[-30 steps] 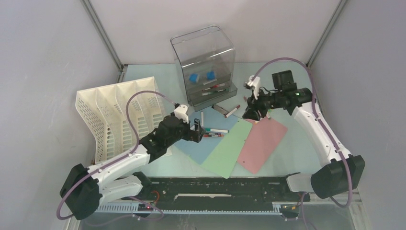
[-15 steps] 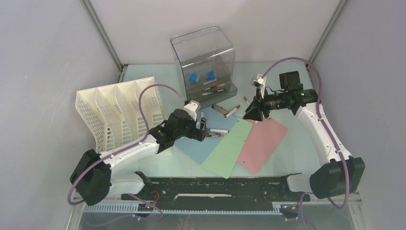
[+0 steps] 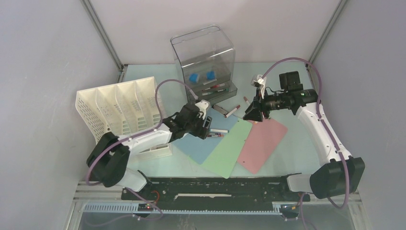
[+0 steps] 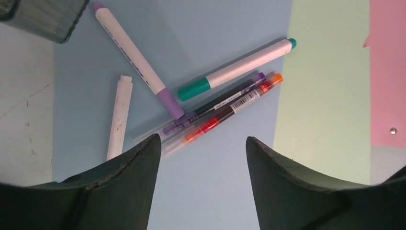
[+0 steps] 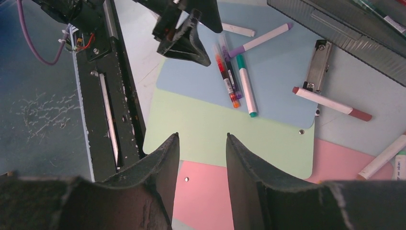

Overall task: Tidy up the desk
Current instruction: Pick up the stationery from the center of the board.

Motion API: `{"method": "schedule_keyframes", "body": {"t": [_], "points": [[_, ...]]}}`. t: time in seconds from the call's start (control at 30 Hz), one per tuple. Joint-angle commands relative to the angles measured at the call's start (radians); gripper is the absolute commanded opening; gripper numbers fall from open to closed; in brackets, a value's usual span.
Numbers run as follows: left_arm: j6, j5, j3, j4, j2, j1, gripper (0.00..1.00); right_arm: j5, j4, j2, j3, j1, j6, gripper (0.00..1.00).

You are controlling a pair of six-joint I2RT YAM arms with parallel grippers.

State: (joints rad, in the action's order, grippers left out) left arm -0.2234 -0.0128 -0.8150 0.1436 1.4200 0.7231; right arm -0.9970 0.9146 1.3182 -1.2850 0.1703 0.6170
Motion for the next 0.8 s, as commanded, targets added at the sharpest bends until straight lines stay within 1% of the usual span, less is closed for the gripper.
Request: {"method": "schedule_keyframes", "body": {"t": [0.0,0.17,0.27,0.47,0.77], "points": [[0.085,-0.012,-0.11,0.094,0.09,-0.006,0.69,-0.018,0.008,-0.002,-0.001,0.008,0.013,0.48],[0.111,-0.032,-0.166,0.13,0.173,-0.005,0.54,-0.016,0.01,0.007,-0.001,0.013,0.015,0.48],[0.129,-0.033,-0.185,0.143,0.2,-0.001,0.5,-0.016,0.009,0.01,-0.001,0.014,0.015,0.48],[0.165,-0.007,-0.202,0.156,0.226,-0.002,0.48,-0.01,0.01,0.018,-0.001,0.024,0.016,0.48],[0.192,0.007,-0.229,0.172,0.275,-0.002,0.41,-0.008,0.011,0.022,0.0,0.026,0.016,0.48]]}}
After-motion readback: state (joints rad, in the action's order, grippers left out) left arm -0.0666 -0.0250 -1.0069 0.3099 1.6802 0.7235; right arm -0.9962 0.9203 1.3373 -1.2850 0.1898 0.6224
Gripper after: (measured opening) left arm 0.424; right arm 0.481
